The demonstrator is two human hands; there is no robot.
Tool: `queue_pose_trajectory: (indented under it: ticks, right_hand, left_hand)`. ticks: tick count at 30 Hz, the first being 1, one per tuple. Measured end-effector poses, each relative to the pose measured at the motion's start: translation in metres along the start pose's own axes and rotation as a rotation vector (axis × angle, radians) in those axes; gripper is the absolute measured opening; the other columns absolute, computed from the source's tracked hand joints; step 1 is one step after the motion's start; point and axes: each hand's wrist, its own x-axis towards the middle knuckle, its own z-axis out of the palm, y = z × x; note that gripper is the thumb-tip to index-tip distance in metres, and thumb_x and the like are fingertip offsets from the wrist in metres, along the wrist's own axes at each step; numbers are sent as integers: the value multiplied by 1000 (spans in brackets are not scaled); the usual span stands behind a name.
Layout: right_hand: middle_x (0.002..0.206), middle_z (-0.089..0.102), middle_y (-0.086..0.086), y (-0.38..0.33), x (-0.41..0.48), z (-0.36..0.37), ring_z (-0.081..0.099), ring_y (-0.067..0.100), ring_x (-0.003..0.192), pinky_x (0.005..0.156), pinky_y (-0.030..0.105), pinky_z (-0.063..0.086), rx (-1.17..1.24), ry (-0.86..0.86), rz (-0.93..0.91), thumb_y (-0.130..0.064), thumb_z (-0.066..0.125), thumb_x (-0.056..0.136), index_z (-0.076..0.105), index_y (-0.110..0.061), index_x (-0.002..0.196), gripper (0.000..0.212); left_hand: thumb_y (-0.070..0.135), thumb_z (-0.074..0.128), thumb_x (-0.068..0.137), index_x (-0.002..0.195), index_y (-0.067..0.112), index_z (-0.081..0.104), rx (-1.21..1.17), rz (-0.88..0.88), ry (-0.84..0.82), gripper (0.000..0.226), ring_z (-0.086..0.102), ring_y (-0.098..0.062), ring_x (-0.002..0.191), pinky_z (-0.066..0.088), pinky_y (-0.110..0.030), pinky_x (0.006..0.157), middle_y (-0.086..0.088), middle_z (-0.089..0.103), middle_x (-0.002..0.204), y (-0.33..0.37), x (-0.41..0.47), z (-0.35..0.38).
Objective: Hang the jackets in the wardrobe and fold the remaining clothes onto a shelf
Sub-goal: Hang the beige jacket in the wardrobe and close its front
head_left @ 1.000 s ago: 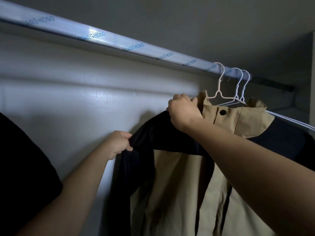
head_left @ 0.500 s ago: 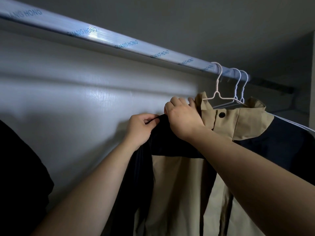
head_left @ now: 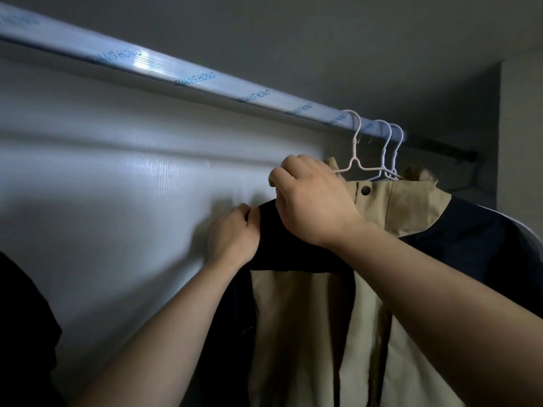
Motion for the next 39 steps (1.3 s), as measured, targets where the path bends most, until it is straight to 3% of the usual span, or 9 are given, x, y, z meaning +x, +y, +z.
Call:
queue_pose_trajectory:
  ticks: [3, 5, 9, 14, 19, 22, 26, 35, 39]
  right_hand:
    - [91, 58, 12, 27, -22, -30, 53, 35, 84, 71, 44, 38, -116, 312, 98, -17, 61, 81, 63, -9, 92, 14]
    - [100, 57, 14, 57, -30, -46, 52, 37, 93, 75, 45, 40, -160, 290, 370, -24, 60, 84, 61, -11, 101, 21]
    - [93, 62, 8, 122, -25, -73, 61, 32, 82, 66, 39, 47, -127, -144, 860, -43, 57, 86, 57, -15, 99, 31]
    - [74, 69, 11, 150, -10, -77, 63, 22, 43, 44, 26, 51, 108, -893, 1122, -45, 63, 93, 64, -6, 91, 39]
    - [56, 65, 7, 149, 5, -61, 60, 16, 41, 43, 20, 49, 179, -997, 1126, -21, 52, 98, 63, -4, 91, 22]
    - [59, 58, 10, 155, 13, -57, 49, 16, 34, 38, 19, 45, 171, -940, 1153, -19, 48, 100, 59, 0, 101, 22]
    - [41, 52, 6, 174, 3, -61, 45, 16, 28, 34, 18, 37, 134, -854, 1191, -16, 44, 98, 57, -1, 86, 23]
    - [60, 67, 4, 181, 2, -62, 61, 17, 40, 42, 17, 44, 222, -926, 1191, -28, 65, 90, 66, -9, 82, 21]
    - [58, 63, 3, 188, 1, -67, 58, 14, 43, 41, 17, 42, 240, -881, 1201, -30, 66, 93, 66, -9, 80, 25]
  left_hand:
    - [42, 28, 95, 85, 16, 63, -37, 138, 65, 45, 63, -36, 86, 39, -34, 68, -11, 70, 90, 32, 4, -6]
    - [56, 21, 95, 86, 16, 67, -264, 132, -69, 62, 61, -30, 87, 46, -38, 78, -8, 70, 91, 64, 11, -13]
    - [83, 34, 79, 101, 21, 77, -478, -100, -321, 78, 61, -21, 95, 47, -35, 86, -1, 70, 105, 125, 46, -35]
    - [33, 67, 71, 64, 15, 61, -306, -67, -644, 20, 51, -20, 58, 38, -18, 46, -3, 54, 68, 163, 69, -54]
    - [10, 55, 84, 77, 11, 58, -154, -99, -831, 7, 53, -24, 69, 51, -30, 38, -10, 53, 82, 177, 79, -56]
    - [13, 47, 87, 90, 14, 67, -200, -214, -918, 20, 60, -22, 70, 58, -44, 58, -6, 63, 85, 166, 91, -58]
    - [3, 36, 101, 94, 6, 65, -158, -260, -898, 31, 57, -17, 63, 53, -30, 38, -8, 60, 79, 140, 96, -52]
    - [13, 56, 95, 64, 10, 60, -319, -333, -1011, 31, 62, -18, 41, 51, -22, 39, -5, 63, 52, 148, 98, -44]
    - [-2, 62, 91, 79, 11, 72, -363, -189, -901, 21, 64, -16, 51, 51, -21, 48, -2, 68, 57, 140, 105, -41]
